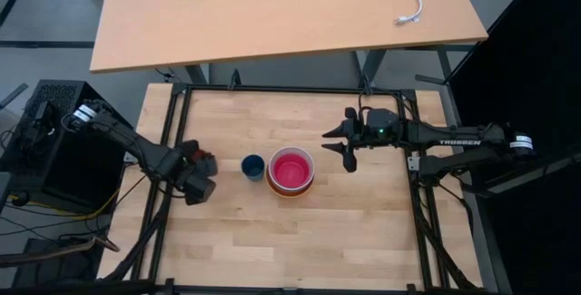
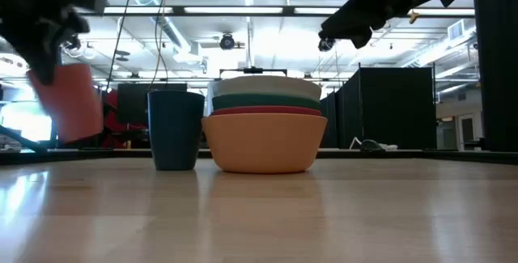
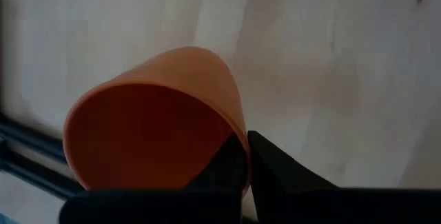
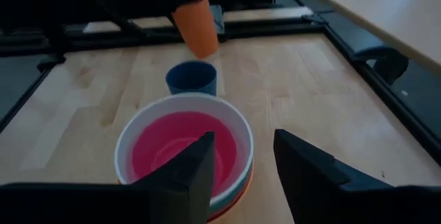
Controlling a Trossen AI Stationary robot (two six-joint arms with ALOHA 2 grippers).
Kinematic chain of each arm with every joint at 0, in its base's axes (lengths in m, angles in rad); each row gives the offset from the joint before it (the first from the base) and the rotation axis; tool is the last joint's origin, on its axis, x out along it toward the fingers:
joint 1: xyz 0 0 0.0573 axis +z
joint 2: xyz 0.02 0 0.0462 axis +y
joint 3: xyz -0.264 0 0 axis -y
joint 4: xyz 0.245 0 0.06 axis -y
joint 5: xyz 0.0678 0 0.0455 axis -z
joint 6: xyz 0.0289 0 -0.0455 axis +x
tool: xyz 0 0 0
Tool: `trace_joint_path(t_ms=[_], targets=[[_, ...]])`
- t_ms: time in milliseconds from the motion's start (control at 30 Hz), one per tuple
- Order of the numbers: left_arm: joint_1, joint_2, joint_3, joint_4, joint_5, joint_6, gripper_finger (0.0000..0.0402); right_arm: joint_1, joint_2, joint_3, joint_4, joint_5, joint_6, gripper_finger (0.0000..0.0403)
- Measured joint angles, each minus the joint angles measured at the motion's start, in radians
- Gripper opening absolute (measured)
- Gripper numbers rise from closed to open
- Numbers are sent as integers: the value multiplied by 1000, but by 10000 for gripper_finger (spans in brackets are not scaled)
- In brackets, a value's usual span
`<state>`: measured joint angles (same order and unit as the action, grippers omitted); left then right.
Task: Nest bowls inside each other
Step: Move the orange cup to the bottom center of the stacked bowls
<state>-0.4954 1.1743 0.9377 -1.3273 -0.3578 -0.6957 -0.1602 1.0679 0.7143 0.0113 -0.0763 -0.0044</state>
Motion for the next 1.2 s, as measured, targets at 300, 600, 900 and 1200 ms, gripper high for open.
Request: trace_joint_path(t_ms=[300,600,900,1200], targets=[[-3,190,102,-48,-173,138,0,0,47,7,180,0,29,140],[5,328,253,-163,-321,240,0,0,147,43,319,0,27,133],[13,416,381,-227,-377,358,0,0,249,110,360,0,3,138],[16,416,590,-204,-228,504,0,0,324,140,317,-5,-3,159]])
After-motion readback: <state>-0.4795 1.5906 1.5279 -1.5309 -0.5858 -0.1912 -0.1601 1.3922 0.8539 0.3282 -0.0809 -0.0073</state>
